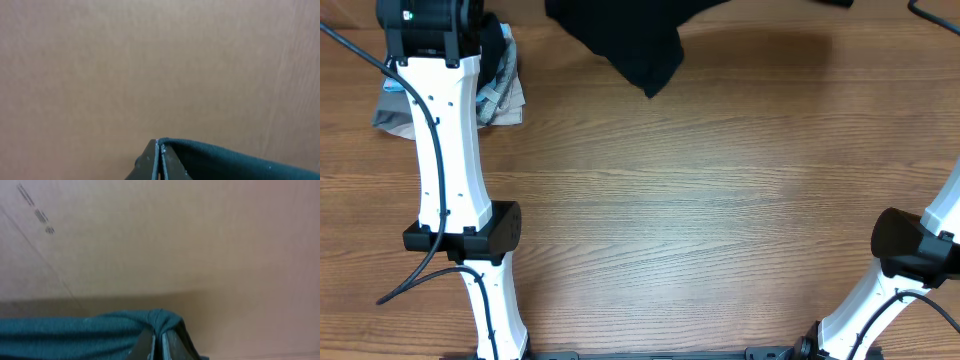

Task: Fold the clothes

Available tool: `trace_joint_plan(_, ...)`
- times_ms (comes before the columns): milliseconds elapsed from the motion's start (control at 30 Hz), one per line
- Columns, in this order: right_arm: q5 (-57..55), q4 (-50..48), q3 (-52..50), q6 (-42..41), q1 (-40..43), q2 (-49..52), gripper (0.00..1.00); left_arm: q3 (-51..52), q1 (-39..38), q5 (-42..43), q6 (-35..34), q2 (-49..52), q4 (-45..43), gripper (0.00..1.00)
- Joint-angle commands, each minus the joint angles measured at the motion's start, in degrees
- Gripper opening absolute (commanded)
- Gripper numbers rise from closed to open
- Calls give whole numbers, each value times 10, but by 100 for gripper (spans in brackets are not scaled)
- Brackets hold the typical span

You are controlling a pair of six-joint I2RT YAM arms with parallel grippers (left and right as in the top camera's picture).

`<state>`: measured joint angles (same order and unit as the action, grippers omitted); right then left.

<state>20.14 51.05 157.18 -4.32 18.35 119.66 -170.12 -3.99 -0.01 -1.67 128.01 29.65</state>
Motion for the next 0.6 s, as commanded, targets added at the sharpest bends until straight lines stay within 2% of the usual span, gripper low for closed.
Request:
trace_joint_plan(0, -18, 40, 9, -1, 4, 17, 4, 2, 19, -3, 20, -17, 41, 4)
trace_joint_plan(367, -18, 238, 9, 19, 5, 30, 4, 9, 16, 1, 11, -17, 402, 4)
trace_joint_plan(567, -13, 338, 9, 30, 5, 23, 4, 9, 16, 20, -5, -18, 526, 4)
